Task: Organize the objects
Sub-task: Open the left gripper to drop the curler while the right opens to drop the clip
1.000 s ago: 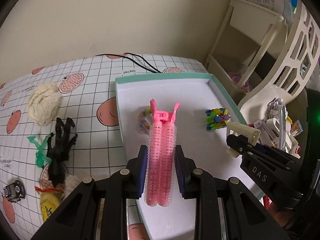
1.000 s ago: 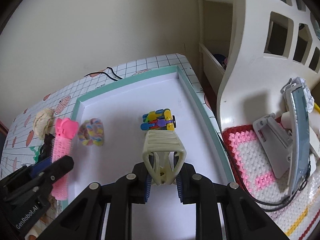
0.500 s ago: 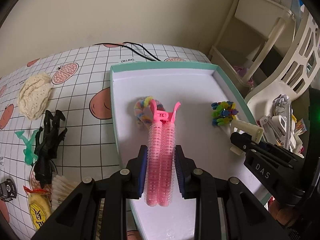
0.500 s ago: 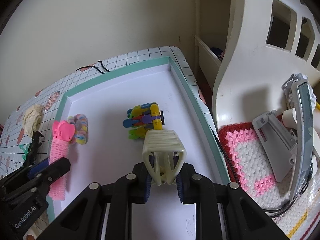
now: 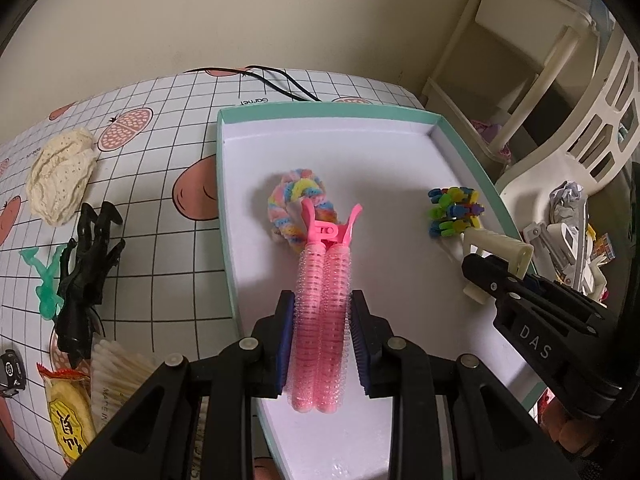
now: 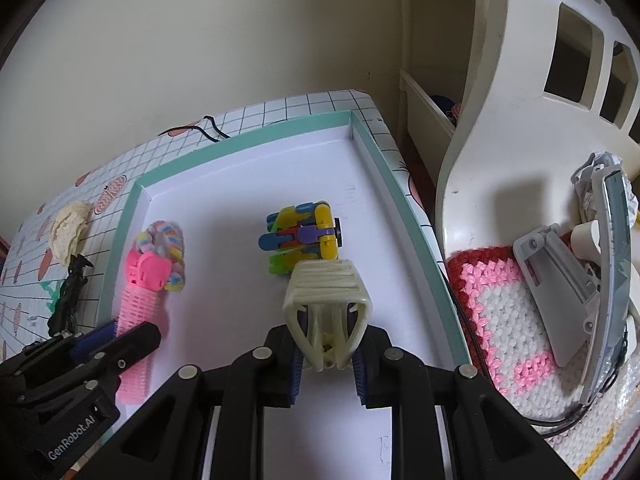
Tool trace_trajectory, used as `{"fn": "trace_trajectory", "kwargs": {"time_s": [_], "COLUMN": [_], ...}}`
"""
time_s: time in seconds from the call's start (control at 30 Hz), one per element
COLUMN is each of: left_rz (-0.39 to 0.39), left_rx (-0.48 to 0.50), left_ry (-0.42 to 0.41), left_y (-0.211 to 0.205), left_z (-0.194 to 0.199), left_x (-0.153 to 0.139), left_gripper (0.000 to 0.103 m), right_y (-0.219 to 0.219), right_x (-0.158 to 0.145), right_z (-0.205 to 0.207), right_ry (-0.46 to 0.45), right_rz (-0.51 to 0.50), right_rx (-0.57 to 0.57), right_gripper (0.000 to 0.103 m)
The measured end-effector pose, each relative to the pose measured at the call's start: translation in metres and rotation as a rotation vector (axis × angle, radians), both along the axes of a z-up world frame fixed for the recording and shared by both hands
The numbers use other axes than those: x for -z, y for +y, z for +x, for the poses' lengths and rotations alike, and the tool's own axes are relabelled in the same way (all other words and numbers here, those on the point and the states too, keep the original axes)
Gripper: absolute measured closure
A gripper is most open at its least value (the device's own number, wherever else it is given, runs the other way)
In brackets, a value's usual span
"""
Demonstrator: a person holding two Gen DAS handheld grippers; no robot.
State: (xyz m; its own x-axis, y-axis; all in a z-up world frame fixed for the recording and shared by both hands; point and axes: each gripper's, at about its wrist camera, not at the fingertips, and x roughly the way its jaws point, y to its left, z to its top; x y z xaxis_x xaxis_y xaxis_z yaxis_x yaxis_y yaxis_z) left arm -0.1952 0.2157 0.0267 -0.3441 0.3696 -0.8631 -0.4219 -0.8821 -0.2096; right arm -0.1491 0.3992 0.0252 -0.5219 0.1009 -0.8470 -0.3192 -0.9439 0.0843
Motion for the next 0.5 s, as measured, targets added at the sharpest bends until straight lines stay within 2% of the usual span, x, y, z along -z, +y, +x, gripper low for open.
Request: {"fn": "trace_trajectory", "kwargs": {"time_s": [0.27, 0.37, 0.4, 0.5], "left_rz": [0.011, 0.022, 0.024, 0.031], "left_rx": [0.001, 0.001, 0.001, -0.001], "left_ry": [-0.026, -0.021, -0.019, -0.019], "left_y": [0.0, -0.001, -0.002, -0.002], "left_z": [-0.001, -0.001, 0.0, 0.0], "left_x": [-0.002, -0.008, -0.009, -0.012], "left_gripper": [0.074, 0.068, 0.063, 0.063], "right_y": [-0.002, -0.003, -0.004, -0.004], "right_x": [-0.004, -0.008, -0.009, -0.011], "right_z": [-0.001, 0.0, 0.0, 0.001], "right_ry": [0.008, 0.016, 0.019, 0.02], "right_rz": [-0.013, -0.01, -0.009, -0.013], "right_rx": [-0.014, -0.015, -0.018, -0.015], "right_gripper": [0.078, 0.07, 0.07, 0.07]}}
